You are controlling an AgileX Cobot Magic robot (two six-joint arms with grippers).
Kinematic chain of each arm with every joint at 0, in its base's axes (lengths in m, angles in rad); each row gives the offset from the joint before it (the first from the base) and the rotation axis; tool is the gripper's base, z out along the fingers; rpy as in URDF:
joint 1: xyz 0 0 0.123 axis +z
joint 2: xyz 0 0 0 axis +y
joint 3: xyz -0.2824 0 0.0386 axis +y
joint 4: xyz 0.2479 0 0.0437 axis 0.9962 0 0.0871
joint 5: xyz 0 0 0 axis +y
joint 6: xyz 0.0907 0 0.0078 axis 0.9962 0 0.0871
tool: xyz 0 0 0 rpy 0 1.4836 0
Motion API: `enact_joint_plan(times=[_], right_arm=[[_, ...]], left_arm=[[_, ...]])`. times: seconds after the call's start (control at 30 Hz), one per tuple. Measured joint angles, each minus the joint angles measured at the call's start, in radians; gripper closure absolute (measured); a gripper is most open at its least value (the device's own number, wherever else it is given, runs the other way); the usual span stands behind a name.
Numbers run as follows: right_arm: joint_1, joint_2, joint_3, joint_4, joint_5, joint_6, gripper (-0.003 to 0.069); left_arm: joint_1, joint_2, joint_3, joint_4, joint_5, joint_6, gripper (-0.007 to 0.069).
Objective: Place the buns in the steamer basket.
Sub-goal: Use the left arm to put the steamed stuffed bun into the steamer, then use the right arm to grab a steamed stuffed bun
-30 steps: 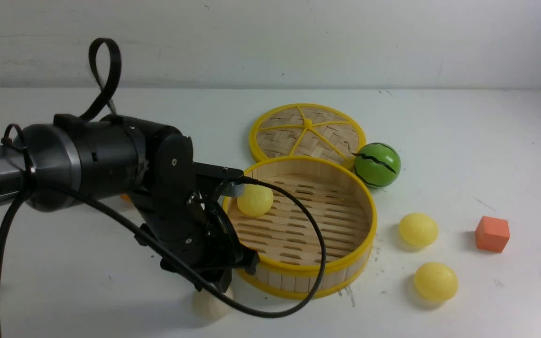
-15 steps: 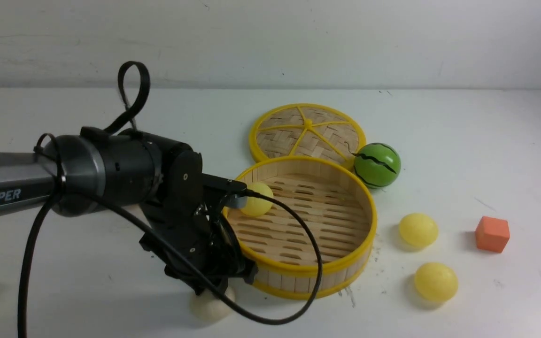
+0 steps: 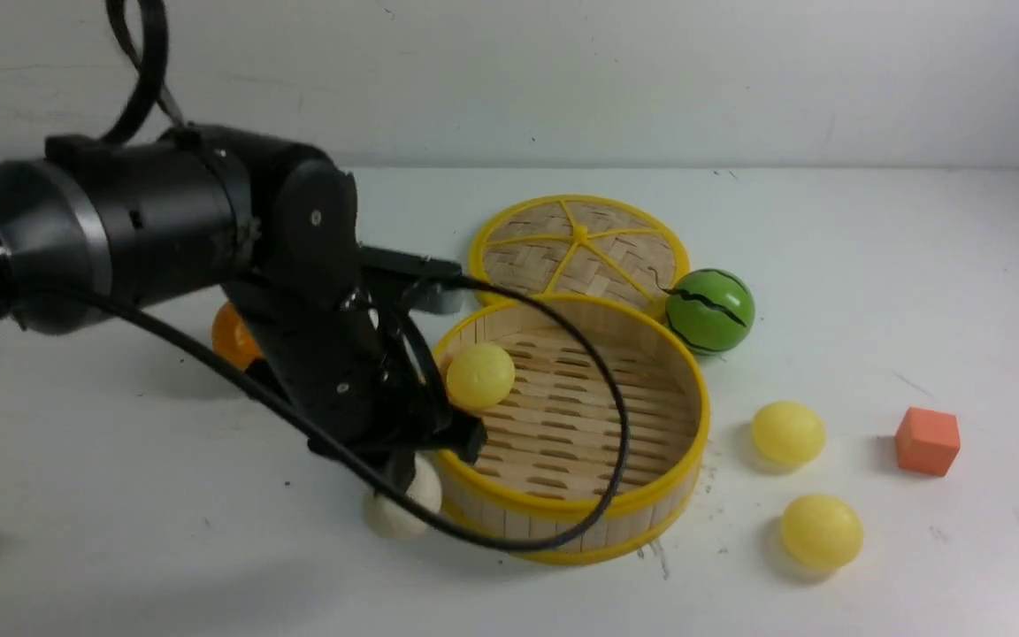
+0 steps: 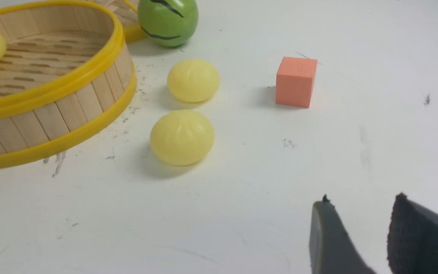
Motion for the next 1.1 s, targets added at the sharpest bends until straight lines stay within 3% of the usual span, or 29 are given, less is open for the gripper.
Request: enact_joint_plan(times=[0.33, 0.53, 0.63, 0.83, 0.93, 1.03, 1.1], right_arm=[[0.0, 0.0, 0.0, 0.0, 0.0, 0.0, 0.042], [0.0, 0.0, 0.0, 0.0, 0.0, 0.0, 0.042], [0.0, 0.0, 0.0, 0.0, 0.0, 0.0, 0.042], [0.0, 0.0, 0.0, 0.0, 0.0, 0.0, 0.042], [0.0, 0.0, 0.0, 0.0, 0.0, 0.0, 0.042], [0.0, 0.0, 0.0, 0.0, 0.0, 0.0, 0.042], [0.0, 0.0, 0.0, 0.0, 0.0, -0.002, 0.042]], left_arm=[[-0.056, 0.244, -0.316, 0.023, 0.01, 0.027, 0.0638], [-0.052, 0.408, -0.449, 0.055, 0.107, 0.027, 0.0612], [-0.052, 0.456, -0.491, 0.067, 0.12, 0.027, 0.0531], [-0.052, 0.453, -0.505, 0.062, 0.107, 0.026, 0.027], [-0.052, 0.424, -0.505, 0.035, 0.125, 0.022, 0.0201], [-0.052, 0.345, -0.505, 0.01, 0.144, 0.022, 0.0231], [-0.052, 0.264, -0.505, 0.005, 0.18, 0.015, 0.0332]])
